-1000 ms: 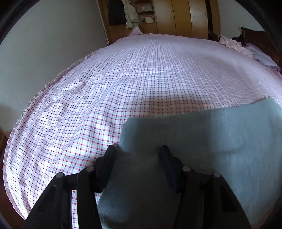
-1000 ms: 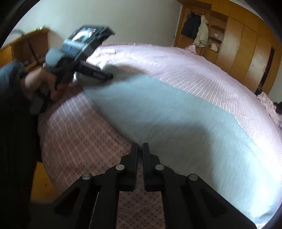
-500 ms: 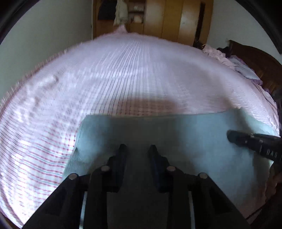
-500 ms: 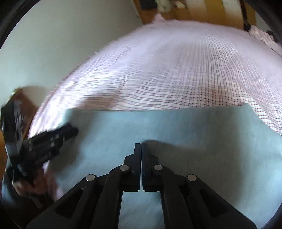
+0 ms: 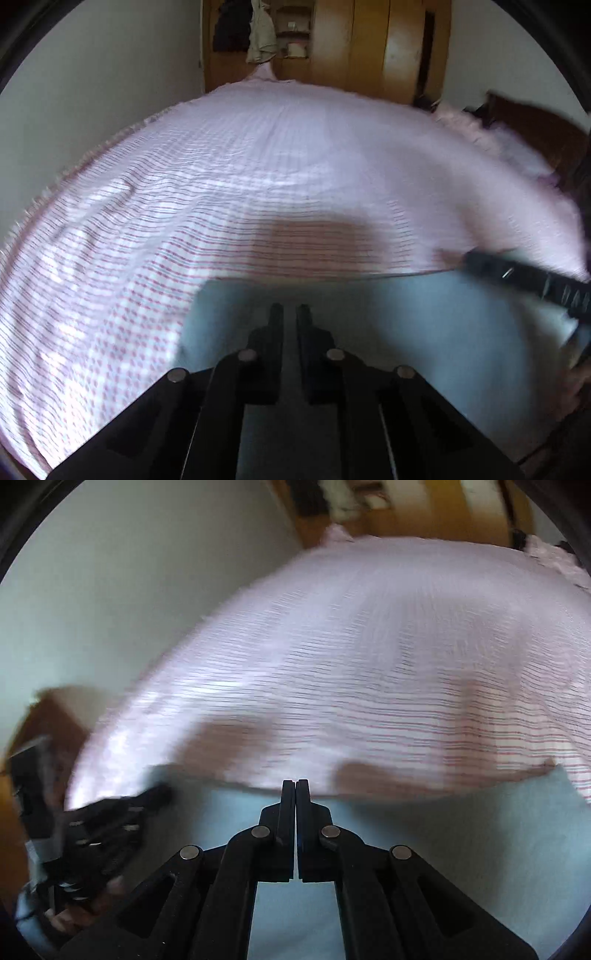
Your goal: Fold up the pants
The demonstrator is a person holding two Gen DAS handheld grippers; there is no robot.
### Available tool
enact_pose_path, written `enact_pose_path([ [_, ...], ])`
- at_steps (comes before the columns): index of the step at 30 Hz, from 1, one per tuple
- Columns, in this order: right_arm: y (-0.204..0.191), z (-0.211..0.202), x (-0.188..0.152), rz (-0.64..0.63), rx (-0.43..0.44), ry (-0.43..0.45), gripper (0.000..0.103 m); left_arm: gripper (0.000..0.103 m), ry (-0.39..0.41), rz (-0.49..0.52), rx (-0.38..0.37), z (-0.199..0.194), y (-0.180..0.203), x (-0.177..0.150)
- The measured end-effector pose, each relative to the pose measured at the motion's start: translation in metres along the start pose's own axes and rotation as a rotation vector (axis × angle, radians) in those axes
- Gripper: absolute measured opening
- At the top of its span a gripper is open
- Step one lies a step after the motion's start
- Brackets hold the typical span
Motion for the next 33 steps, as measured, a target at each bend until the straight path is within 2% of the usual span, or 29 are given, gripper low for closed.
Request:
enact_pose_path([
  [1, -0.014, 0.007, -0.008, -0.038, 0.029, -0.053, 0.000, 0.008, 0.004, -0.012, -0.013, -0.005, 0.001, -0.002],
  [2, -0.023, 0.018, -0.016, -0.070, 0.022, -0.104, 0.000, 0.008, 0.003, -0.018, -0.027, -0.007, 0.003, -0.004],
  [4, -0.027, 0.051, -0.028, -0.133, -0.085, -0.181, 0.000, 0.008, -0.024, -0.015, -0.057, 0.000, 0.006, -0.008],
  [5, -0.022, 0.064, -0.028, -0.124, -0.109, -0.200, 0.000, 0.008, -0.052, -0.015, -0.068, 0.012, 0.006, -0.011],
  [8, -0.011, 0.087, -0.006, -0.009, -0.092, -0.165, 0.000, 0.008, -0.071, -0.053, -0.103, 0.029, 0.000, -0.011],
  [11, -0.018, 0.100, 0.010, -0.055, -0.128, -0.129, 0.000, 0.008, -0.060, -0.073, -0.087, 0.035, -0.009, -0.002],
  [13, -0.020, 0.103, 0.016, -0.052, -0.115, -0.122, 0.000, 0.008, -0.056, -0.075, -0.084, 0.031, -0.010, -0.002],
  [16, -0.023, 0.056, 0.021, -0.019, -0.025, -0.020, 0.000, 0.008, -0.051, -0.036, -0.057, 0.014, -0.006, -0.004],
  [17, -0.017, 0.031, 0.018, -0.011, -0.021, 0.009, 0.000, 0.008, -0.036, -0.021, -0.067, 0.004, 0.000, -0.003],
  [21, 0.047, -0.034, -0.002, 0.051, -0.121, 0.016, 0.000, 0.010, -0.005, 0.024, -0.158, -0.018, 0.040, 0.012],
  [23, 0.098, -0.066, -0.014, 0.110, -0.209, 0.040, 0.000, 0.014, -0.005, 0.063, -0.229, -0.021, 0.079, 0.017],
  [25, 0.138, -0.092, -0.021, 0.193, -0.260, 0.068, 0.000, 0.014, -0.021, 0.108, -0.250, -0.012, 0.112, 0.017],
  [28, 0.197, -0.143, -0.042, 0.345, -0.285, 0.153, 0.000, 0.014, -0.070, 0.153, -0.240, 0.013, 0.146, 0.010],
  [29, 0.221, -0.160, -0.058, 0.400, -0.324, 0.166, 0.000, 0.014, -0.112, 0.175, -0.210, 0.027, 0.153, 0.002],
  [31, 0.247, -0.167, -0.084, 0.457, -0.375, 0.122, 0.000, 0.014, -0.098, 0.203, -0.159, 0.036, 0.159, -0.005],
  [33, 0.256, -0.180, -0.109, 0.486, -0.315, 0.124, 0.000, 0.014, -0.085, 0.233, -0.115, 0.031, 0.163, -0.006],
])
Point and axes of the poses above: each gripper's, at about its wrist camera, not at the fingertips, and z roughly the way its jaws point, y to its right, x to its top, the point moved 7 cm from there along z, roughly the way its jaws point, and after that the axes turned 9 degrees about z, right-handed, at the moved point
